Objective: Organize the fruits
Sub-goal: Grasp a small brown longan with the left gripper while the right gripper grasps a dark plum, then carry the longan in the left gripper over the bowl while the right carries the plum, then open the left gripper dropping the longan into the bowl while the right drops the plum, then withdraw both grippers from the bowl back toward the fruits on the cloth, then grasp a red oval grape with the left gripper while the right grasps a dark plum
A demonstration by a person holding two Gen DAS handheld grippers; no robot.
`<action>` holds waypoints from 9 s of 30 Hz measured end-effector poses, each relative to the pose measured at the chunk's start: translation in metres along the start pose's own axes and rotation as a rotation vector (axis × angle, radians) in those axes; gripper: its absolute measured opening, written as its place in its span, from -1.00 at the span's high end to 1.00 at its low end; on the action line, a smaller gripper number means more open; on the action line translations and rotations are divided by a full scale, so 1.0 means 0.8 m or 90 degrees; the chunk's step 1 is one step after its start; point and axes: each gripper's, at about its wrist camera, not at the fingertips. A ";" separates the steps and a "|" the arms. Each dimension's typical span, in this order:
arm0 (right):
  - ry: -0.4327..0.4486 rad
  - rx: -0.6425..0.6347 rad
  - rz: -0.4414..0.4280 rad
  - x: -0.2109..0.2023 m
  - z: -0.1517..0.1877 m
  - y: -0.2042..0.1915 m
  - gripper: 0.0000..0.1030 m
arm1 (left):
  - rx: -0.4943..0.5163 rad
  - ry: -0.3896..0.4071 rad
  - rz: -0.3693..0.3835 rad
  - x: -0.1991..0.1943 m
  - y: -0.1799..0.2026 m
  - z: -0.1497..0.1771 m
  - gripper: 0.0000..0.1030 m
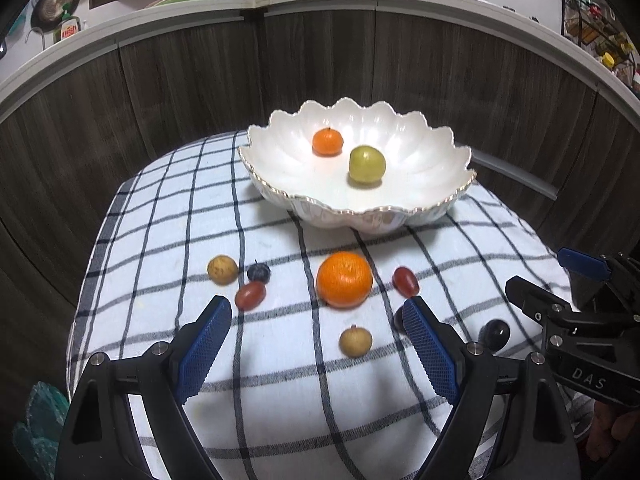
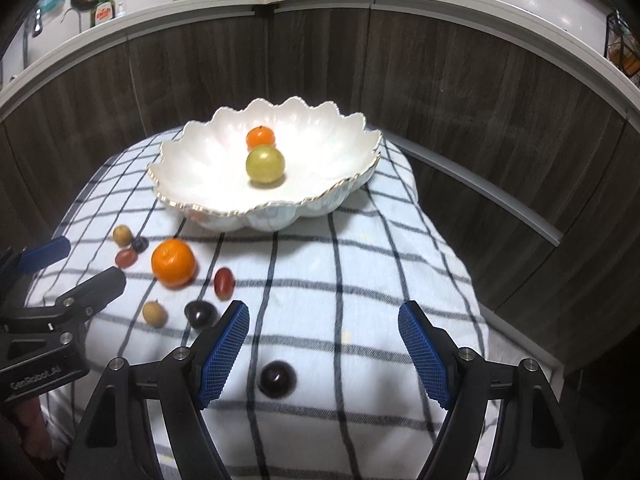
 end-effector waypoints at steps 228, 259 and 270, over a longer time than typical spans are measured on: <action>0.015 0.009 -0.051 0.039 -0.035 -0.067 -0.31 | -0.007 -0.022 -0.026 0.047 -0.062 -0.015 -0.31; -0.051 0.003 -0.073 0.091 0.014 -0.082 -0.20 | -0.003 -0.066 -0.005 0.101 -0.060 0.006 0.02; -0.050 -0.012 -0.076 0.096 0.016 -0.088 0.22 | -0.008 -0.066 0.006 0.106 -0.056 0.007 0.23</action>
Point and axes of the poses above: each gripper's, at about its wrist camera, not at the fingertips, and x roughly the way its jaws point, y to its right, z to its underside, and after that the axes turned 8 degrees about -z, right-handed
